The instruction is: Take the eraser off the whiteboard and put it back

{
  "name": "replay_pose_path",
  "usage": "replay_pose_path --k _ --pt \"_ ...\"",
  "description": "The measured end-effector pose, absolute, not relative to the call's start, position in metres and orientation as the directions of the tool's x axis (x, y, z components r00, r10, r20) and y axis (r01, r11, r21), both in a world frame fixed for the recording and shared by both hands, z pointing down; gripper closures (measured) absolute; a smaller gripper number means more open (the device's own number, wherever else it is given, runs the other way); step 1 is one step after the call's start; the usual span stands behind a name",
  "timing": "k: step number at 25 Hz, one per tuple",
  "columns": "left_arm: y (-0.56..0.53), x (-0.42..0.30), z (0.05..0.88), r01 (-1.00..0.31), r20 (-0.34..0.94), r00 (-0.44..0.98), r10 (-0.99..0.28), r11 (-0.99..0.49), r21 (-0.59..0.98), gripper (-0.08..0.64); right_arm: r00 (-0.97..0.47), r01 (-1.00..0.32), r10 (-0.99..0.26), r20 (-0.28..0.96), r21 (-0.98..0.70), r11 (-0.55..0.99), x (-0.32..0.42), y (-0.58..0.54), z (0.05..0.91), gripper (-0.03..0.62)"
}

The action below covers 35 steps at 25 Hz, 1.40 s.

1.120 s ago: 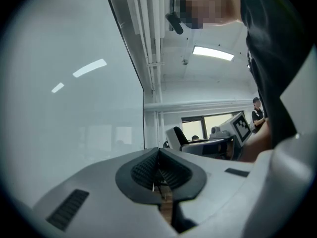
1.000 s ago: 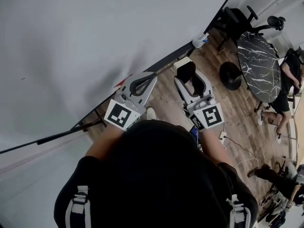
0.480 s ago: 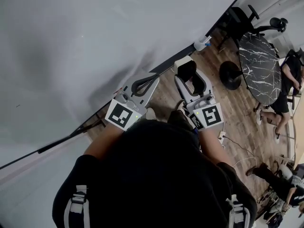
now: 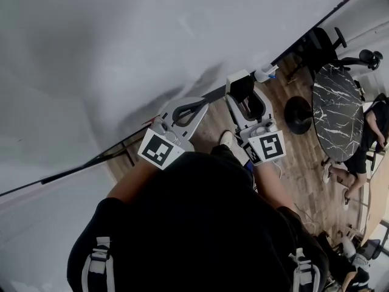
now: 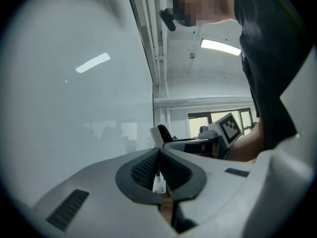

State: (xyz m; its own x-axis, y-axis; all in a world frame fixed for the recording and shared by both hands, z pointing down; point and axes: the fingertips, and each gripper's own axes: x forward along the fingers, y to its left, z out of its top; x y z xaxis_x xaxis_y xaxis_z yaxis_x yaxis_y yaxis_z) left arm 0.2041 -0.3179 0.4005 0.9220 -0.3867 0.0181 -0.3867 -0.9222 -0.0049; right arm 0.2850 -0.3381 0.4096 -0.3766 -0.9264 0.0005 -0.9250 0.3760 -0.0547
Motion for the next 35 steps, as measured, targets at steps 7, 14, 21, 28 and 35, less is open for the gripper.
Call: replay_pose_path --k 7,14,21,28,35 --pt "-0.346 0.239 0.383 -0.465 0.041 0.884 -0.465 -0.885 -0.013 0.555 -0.429 -0.902 -0.903 -0.02 -0.051 0.43 0.324 -0.38 0.392 0.367" --pt "-0.359 0.263 0.395 -0.52 0.05 0.853 -0.52 -0.854 -0.014 0.555 -0.43 -0.901 -0.902 -0.039 -0.052 0.432 0.357 -0.41 0.401 0.367" --pt "-0.367 0.277 0.393 -0.551 0.061 0.832 -0.551 -0.834 -0.027 0.555 -0.46 -0.886 -0.886 -0.053 -0.033 0.462 0.363 -0.424 0.401 0.365" --pt "-0.368 0.283 0.393 -0.567 0.067 0.821 -0.567 -0.823 -0.032 0.555 -0.499 -0.866 -0.865 -0.051 -0.021 0.5 0.36 -0.426 0.399 0.362" --pt "-0.36 0.279 0.392 -0.563 0.071 0.823 -0.563 -0.826 -0.025 0.555 -0.493 -0.869 -0.87 -0.036 -0.03 0.494 0.364 -0.416 0.4 0.351"
